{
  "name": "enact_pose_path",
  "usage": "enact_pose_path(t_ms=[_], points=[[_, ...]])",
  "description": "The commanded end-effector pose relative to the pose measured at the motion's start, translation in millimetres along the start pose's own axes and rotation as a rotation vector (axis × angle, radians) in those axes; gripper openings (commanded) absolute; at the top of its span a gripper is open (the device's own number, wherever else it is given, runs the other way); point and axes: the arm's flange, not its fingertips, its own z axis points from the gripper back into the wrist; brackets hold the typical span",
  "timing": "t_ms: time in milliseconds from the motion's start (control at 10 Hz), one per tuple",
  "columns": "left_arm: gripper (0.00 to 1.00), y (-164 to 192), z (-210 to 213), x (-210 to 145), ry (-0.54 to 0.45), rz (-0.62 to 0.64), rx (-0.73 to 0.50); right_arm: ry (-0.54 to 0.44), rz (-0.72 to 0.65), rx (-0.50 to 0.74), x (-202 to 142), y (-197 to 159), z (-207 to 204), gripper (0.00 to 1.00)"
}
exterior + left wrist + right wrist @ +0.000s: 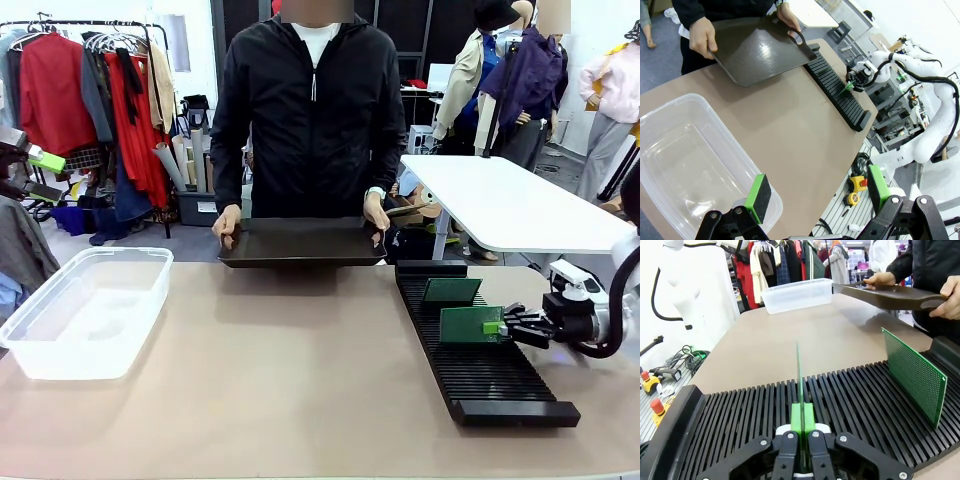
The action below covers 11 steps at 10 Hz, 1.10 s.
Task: Sort PCBs into racks and boxes based on the side picked up.
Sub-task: If the short side of the Blank PCB is picked up, insert it into the PCB Rack ; if the long side is picked up, place it in the Organizing box.
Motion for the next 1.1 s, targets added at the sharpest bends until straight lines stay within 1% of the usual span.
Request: enact_pose_path(t_ms=[0, 200, 600, 700, 1000], points=[[1.00, -3, 0, 0, -0.004, -0.003, -0.008, 0.023, 0.035, -0.023, -11, -10, 9, 0.00], [1.00, -3, 0, 0, -0.004, -0.003, -0.008, 0.019, 0.013, -0.025, -17, -13, 14, 0.00], [1.00, -3, 0, 0, -0.004, -0.003, -0.008, 0.060, 0.011, -0.020, -18, -13, 15, 0.00], [1.00, -3, 0, 0, -0.004, -0.003, -0.008, 0.056, 0.011, -0.018, -16, -13, 15, 0.13], [1.00, -3, 0, 0, -0.004, -0.003, -0.008, 0.045, 0.000, -0.012, -5, -10, 16, 0.72]])
